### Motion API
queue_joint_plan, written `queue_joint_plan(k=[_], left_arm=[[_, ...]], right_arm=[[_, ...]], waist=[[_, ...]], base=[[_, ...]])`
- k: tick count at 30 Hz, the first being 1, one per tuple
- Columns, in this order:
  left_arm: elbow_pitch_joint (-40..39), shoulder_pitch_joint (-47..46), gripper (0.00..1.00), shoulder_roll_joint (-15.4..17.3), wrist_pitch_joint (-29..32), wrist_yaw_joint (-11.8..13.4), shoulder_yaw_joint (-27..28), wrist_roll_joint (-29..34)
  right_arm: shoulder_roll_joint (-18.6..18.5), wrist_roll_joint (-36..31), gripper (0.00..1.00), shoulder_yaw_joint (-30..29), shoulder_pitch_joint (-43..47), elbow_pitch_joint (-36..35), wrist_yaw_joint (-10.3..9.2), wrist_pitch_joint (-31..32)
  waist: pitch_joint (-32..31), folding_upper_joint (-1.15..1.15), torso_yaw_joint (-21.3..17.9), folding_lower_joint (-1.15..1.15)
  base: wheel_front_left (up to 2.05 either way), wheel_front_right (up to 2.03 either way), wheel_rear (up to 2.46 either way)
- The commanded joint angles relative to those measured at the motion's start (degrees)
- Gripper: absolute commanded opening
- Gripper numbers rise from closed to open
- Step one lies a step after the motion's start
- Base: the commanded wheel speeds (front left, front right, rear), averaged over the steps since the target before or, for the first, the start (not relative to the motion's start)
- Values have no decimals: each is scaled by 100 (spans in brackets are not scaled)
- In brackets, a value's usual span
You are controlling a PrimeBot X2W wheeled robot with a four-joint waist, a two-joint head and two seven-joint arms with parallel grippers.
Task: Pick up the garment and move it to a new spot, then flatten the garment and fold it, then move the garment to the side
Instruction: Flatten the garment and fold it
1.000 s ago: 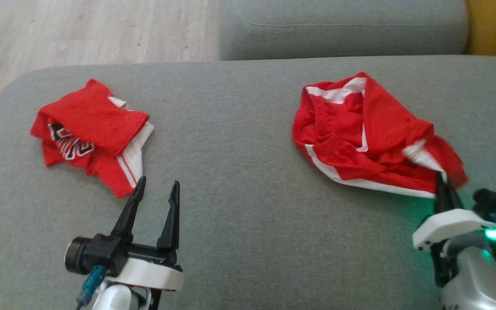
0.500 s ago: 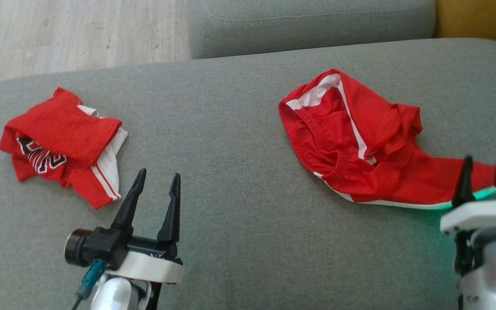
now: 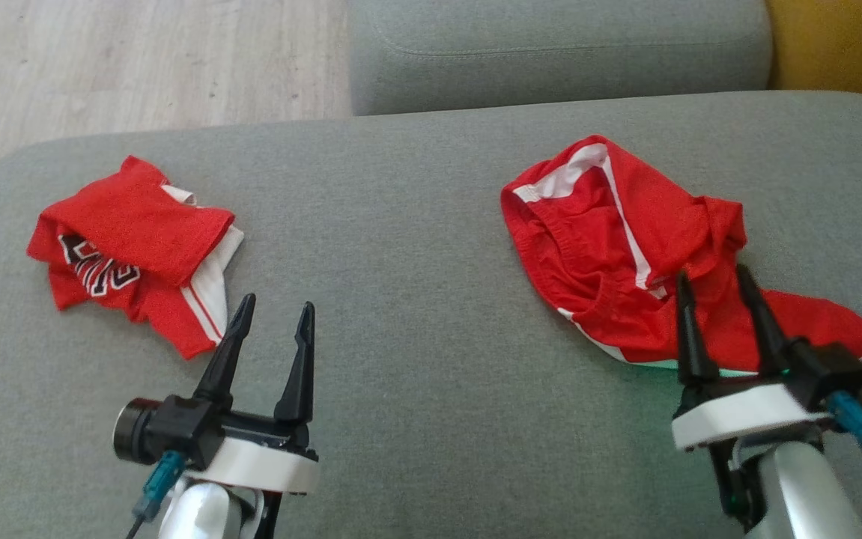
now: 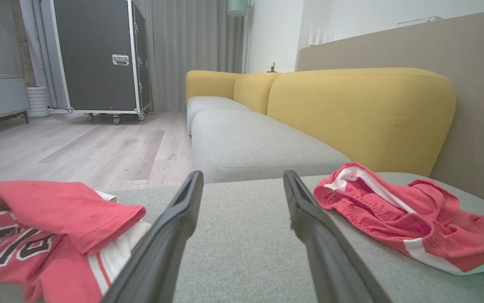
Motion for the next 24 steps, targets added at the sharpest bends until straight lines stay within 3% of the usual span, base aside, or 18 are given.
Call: queue_joint_plan(k=[1,5,12,24], left_arm=[[-199,-179,100,5,-55,0,160,-5],[-204,-162,100,5,-55,-2,161,5],[-172,-163,100,5,-55,-7,119,-16],[-156,-314,100,5,-55,-12,-13,-83]], right_arm=[[-30,23,100,207,-99,-226,22,-63],[-30,-3,100,514,5,-135,22,-63],[-30,-91,100,1175,-315,993,22,102],[-30,-155,100,1112,-1337,2681,22,441]], waist=[[-12,0,48,0],[-19,0,170,0],[59,0,367,0],[294,0,672,0]], base=[[0,0,0],[0,0,0],[0,0,0],[0,0,0]])
